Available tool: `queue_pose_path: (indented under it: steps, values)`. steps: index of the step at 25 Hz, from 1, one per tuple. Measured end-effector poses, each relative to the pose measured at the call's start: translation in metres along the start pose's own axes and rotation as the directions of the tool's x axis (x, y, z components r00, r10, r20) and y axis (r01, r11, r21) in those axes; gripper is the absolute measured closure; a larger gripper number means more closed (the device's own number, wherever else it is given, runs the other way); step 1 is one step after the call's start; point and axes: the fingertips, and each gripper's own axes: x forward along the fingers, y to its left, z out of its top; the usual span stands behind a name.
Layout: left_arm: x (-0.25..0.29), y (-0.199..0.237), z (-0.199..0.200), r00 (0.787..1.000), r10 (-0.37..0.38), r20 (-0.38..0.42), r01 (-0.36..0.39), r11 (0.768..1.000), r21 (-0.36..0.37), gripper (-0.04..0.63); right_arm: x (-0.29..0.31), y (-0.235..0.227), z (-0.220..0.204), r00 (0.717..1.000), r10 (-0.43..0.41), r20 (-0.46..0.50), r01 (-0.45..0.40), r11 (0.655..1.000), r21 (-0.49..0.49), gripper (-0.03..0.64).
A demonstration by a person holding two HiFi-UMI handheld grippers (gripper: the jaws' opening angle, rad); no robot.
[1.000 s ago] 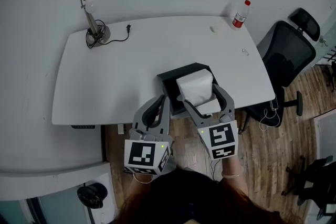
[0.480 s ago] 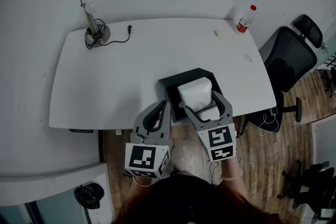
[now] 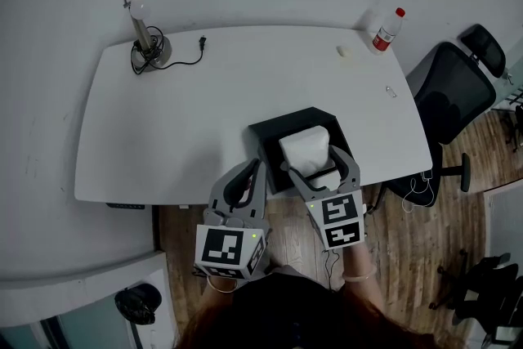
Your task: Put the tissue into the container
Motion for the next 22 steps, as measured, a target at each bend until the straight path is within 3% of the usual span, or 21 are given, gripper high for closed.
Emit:
queue_pose_path:
  steps: [22]
  values:
    - [-0.001,0.017,-0.007,0.999,0.035,-0.012,-0.036,0.999,-0.025,0.561,0.029,-0.002,-0.027,0.978,0.046,-0.204,-0.035,0.998,0.056,0.216]
